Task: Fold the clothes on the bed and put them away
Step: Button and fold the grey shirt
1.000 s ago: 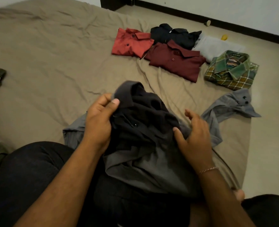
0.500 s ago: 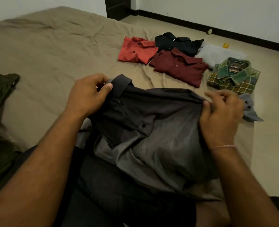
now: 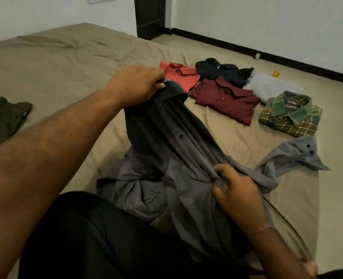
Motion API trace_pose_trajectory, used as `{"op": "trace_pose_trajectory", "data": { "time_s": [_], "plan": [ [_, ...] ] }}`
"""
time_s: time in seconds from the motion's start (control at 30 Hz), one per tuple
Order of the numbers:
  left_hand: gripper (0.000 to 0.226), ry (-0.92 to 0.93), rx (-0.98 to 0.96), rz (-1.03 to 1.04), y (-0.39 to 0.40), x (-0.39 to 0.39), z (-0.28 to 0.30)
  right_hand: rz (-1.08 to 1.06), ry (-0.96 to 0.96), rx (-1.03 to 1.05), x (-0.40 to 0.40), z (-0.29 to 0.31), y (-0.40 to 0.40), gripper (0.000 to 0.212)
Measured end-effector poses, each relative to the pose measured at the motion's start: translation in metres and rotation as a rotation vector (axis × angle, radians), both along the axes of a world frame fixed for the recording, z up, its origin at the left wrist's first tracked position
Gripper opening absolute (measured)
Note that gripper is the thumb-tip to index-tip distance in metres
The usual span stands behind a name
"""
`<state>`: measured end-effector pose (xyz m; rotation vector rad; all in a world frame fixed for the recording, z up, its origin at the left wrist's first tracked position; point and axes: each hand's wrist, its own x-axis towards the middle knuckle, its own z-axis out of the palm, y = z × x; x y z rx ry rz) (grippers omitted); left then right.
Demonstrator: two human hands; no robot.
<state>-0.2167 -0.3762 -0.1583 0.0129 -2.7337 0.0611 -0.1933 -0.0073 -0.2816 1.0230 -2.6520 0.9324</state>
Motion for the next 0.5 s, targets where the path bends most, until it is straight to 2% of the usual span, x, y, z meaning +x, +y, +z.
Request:
{"op": "trace_pose_trajectory", "data": {
  "time_s": [0.1, 0.17, 0.2, 0.27, 0.3, 0.37, 0.43, 0.5],
  "plan": [
    [0.029, -0.001, 0.081, 0.099, 0.002, -0.028, -0.012, -0.087, 0.112, 0.091, -0.023, 0.023, 0.016, 0.050],
    [0.046, -0.008, 0.114, 0.247, 0.017, -0.034, -0.029, -0.147, 0.000, 0.246, -0.034, 0.022, 0.022, 0.057],
    [0.047, 0.029, 0.171, 0.256, 0.030, -0.031, -0.042, -0.150, -0.040, 0.260, -0.035, 0.016, 0.025, 0.059],
    [0.037, 0.098, 0.304, 0.097, 0.070, -0.006, -0.071, -0.164, -0.132, 0.090, -0.031, 0.001, 0.030, 0.049],
    [0.034, 0.077, 0.344, -0.016, 0.092, 0.013, -0.087, -0.194, -0.216, -0.021, -0.029, -0.003, 0.031, 0.041],
    [0.045, -0.133, 0.275, -0.167, 0.132, 0.058, -0.115, -0.203, -0.432, -0.101, -0.029, -0.016, 0.031, 0.030],
    [0.067, -0.374, 0.075, -0.191, 0.151, 0.088, -0.139, -0.149, -0.449, 0.022, -0.029, -0.029, 0.032, 0.012],
    [0.056, -0.447, -0.031, -0.147, 0.147, 0.087, -0.151, -0.185, -0.431, -0.010, -0.033, -0.036, 0.028, 0.015]
  ]
}}
